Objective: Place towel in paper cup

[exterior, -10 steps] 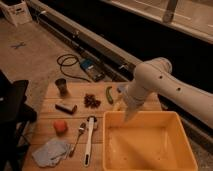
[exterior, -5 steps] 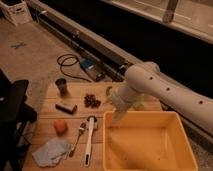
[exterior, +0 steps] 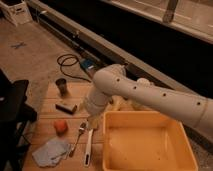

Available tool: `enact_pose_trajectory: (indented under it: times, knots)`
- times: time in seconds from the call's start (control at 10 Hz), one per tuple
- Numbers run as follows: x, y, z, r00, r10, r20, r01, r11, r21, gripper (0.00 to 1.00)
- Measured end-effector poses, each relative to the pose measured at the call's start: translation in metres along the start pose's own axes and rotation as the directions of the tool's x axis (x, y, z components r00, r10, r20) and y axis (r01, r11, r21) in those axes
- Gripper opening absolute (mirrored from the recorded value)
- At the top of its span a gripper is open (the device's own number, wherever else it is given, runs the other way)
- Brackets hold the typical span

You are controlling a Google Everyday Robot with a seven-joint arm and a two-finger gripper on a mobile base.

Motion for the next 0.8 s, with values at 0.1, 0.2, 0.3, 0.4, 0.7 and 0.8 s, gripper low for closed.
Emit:
enact_pose_trajectory:
  times: [0.1, 0.2, 0.3, 0.4, 0.7, 0.8]
  knots:
    - [-0.02, -0.005, 0.019, 0.998, -0.052, 0.02, 0.052, 0.998, -0.04, 0.65]
    - [-0.037, -0.005, 0.035, 0.995, -0.092, 0.038, 0.094, 0.993, -0.073, 0.65]
    - [-0.05, -0.002, 0.046, 0.991, -0.119, 0.057, 0.124, 0.988, -0.093, 0.65]
    - [-0.055, -0.001, 0.05, 0.989, -0.132, 0.065, 0.138, 0.985, -0.1, 0.65]
    - [-0.055, -0.001, 0.05, 0.989, -0.133, 0.066, 0.139, 0.985, -0.099, 0.65]
    - [-0.054, -0.001, 0.049, 0.989, -0.131, 0.066, 0.137, 0.986, -0.098, 0.65]
